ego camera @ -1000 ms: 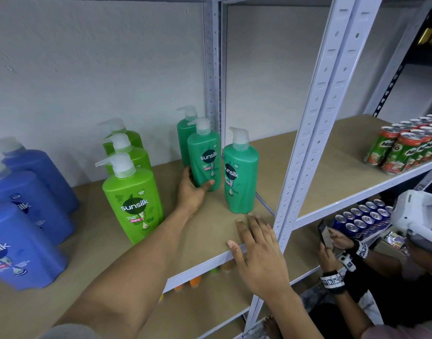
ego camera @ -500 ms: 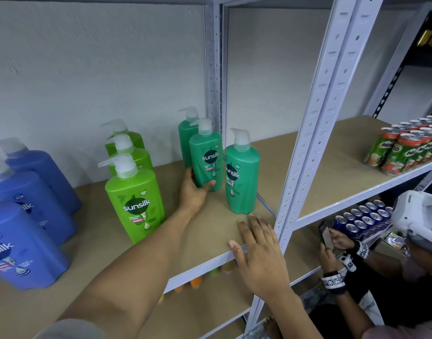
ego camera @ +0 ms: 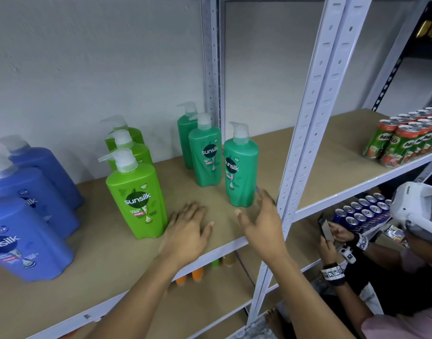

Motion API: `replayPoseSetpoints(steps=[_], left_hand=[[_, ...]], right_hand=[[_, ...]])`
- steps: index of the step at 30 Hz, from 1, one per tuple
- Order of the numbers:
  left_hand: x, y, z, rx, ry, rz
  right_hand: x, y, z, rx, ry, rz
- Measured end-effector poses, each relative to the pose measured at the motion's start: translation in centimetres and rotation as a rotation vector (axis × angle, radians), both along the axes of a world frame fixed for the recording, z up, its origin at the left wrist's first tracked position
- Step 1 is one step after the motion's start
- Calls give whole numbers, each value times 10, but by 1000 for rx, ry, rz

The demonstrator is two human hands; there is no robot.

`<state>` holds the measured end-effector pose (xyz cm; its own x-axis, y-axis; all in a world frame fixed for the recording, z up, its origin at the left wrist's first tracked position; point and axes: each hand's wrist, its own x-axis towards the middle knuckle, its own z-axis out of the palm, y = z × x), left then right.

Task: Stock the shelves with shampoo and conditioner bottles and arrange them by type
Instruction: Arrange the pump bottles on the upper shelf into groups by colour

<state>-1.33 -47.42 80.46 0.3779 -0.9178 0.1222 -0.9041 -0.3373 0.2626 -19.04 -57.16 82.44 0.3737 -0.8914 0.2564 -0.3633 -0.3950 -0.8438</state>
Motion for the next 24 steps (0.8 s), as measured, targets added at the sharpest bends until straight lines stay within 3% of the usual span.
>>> replayPoseSetpoints(steps=[5, 11, 20, 24], left_hand=[[-1, 23, 0, 105, -50, -79], [-9, 42, -3, 72, -108, -88], [9, 135, -10, -20, -96, -105], [34, 169, -9, -76, 55, -17]], right_hand=[[29, -29, 12, 71, -94, -77], [40, -46, 14, 88, -93, -72], [47, -28, 4, 173, -118, 232], [48, -28, 3, 210, -124, 303]])
